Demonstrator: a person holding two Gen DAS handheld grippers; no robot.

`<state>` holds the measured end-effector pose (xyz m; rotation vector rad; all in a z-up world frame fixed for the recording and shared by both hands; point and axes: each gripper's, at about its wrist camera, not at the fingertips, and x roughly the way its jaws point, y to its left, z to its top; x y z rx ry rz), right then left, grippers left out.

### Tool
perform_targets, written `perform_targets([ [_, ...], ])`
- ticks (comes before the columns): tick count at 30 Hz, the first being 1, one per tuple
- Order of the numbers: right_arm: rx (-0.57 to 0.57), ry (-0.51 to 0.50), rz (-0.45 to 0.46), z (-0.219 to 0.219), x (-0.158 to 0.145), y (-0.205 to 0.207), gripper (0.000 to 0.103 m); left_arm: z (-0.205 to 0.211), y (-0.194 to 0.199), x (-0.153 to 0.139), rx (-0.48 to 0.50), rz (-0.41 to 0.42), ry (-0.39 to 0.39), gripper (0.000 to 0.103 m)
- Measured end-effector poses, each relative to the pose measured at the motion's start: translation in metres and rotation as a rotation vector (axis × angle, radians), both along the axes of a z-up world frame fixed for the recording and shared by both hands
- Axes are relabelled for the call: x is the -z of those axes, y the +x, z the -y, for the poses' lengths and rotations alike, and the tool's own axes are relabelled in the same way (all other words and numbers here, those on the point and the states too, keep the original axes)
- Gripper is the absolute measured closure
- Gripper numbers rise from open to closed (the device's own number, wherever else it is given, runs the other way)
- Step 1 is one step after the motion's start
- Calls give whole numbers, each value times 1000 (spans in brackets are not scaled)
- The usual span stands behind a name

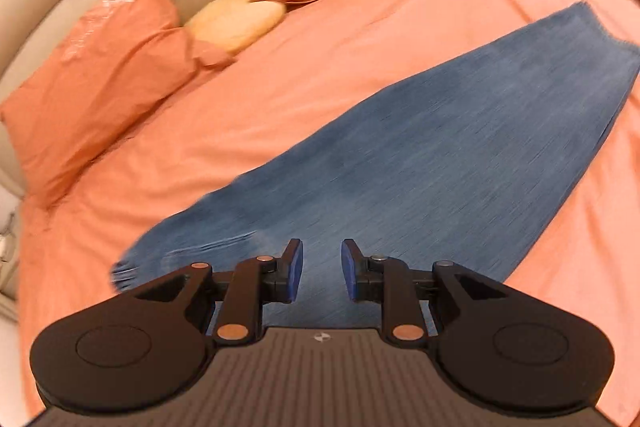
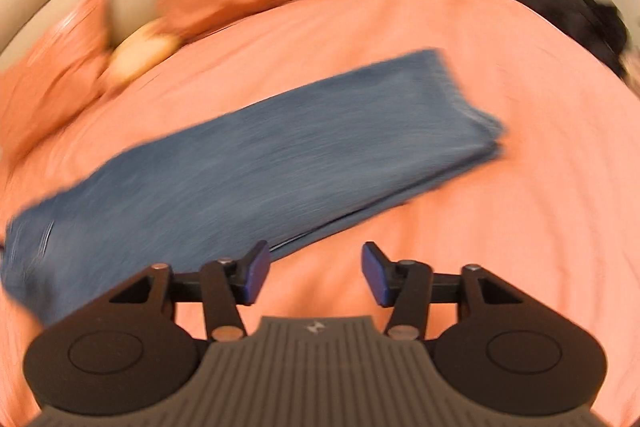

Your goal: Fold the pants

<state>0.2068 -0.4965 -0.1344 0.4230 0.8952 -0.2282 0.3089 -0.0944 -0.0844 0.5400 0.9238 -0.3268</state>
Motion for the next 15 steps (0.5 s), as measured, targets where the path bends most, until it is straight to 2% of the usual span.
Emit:
perform_targets([
  [7,281,264,36,125,39,15,42,79,30,34,33,-49,-6,74],
  [10,344,351,59,160,62,23,43,109,40,50,55,-83,-14,74],
  [12,369,398,68,176,77,31,50,129,46,59,74,-99,-14,74],
  [15,413,477,72,198,103,38,52,154,55,69,111,-112,-18,74],
])
